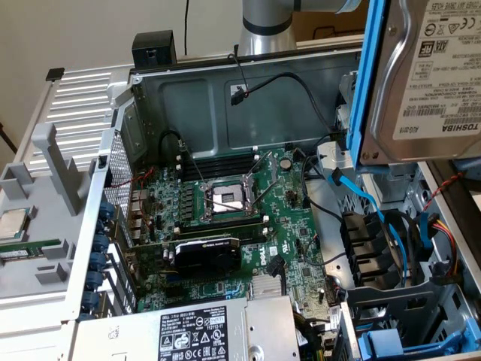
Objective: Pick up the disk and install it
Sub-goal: 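Pick up the disk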
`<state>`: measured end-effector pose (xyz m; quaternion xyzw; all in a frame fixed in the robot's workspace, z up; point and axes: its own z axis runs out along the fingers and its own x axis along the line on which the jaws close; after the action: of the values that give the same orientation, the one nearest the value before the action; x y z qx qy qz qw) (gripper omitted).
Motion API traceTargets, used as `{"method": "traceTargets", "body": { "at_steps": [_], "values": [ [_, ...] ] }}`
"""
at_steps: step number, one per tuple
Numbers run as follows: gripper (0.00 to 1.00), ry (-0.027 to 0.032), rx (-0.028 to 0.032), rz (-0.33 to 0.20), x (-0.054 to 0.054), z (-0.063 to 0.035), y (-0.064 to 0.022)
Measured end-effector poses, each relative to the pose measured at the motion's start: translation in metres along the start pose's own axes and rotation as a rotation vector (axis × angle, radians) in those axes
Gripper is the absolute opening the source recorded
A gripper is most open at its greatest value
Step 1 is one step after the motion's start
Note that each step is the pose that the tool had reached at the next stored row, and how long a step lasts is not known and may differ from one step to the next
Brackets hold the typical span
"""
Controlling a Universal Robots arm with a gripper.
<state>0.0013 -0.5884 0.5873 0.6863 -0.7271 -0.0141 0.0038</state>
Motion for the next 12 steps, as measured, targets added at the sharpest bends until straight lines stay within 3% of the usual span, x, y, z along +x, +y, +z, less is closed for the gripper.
{"method": "traceTargets", "body": {
  "at_steps": [12],
  "values": [
    [0.36,-0.0003,0.0000,0.003,0.0025,0.0025,-0.0020]
  ]
}}
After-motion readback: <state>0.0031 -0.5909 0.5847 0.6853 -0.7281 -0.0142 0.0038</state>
